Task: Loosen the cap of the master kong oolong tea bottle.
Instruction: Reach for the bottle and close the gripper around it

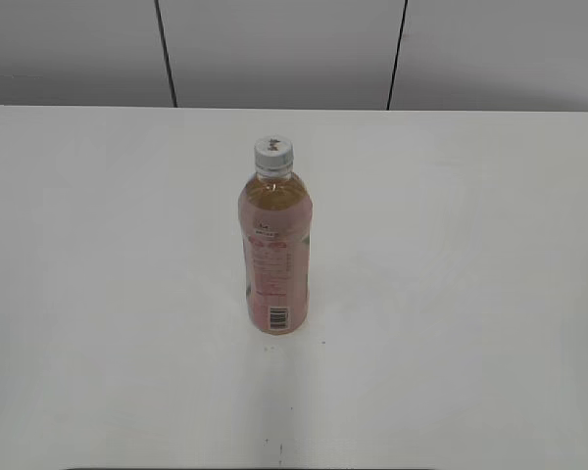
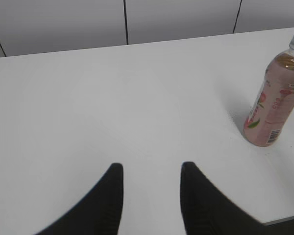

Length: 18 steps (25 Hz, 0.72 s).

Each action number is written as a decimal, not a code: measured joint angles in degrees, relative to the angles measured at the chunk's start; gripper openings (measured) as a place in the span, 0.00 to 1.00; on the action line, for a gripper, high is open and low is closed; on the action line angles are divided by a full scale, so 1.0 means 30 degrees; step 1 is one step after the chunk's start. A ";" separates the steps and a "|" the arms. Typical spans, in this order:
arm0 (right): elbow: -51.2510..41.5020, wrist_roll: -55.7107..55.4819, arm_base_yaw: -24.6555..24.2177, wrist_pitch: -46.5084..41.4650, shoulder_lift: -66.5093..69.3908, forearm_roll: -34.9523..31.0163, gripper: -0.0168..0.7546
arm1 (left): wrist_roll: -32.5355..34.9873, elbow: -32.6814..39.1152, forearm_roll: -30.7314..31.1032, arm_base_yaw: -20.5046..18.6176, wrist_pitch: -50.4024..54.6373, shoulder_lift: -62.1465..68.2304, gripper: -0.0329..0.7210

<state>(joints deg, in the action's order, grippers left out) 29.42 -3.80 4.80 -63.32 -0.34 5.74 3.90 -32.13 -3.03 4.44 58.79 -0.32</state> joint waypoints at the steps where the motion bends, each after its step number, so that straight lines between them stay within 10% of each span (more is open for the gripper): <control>1: 0.0000 0.0000 0.0000 0.0000 0.0000 0.0000 0.66 | 0.0000 0.0000 0.0000 0.0000 0.0000 0.0000 0.36; 18: 0.0000 0.0000 0.0000 0.0000 0.0000 0.0000 0.66 | 0.0000 0.0000 0.0000 0.0000 0.0000 0.0000 0.36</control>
<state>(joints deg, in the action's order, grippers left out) 29.42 -3.80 4.80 -63.32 -0.34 5.74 3.90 -32.13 -3.03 4.44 58.79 -0.32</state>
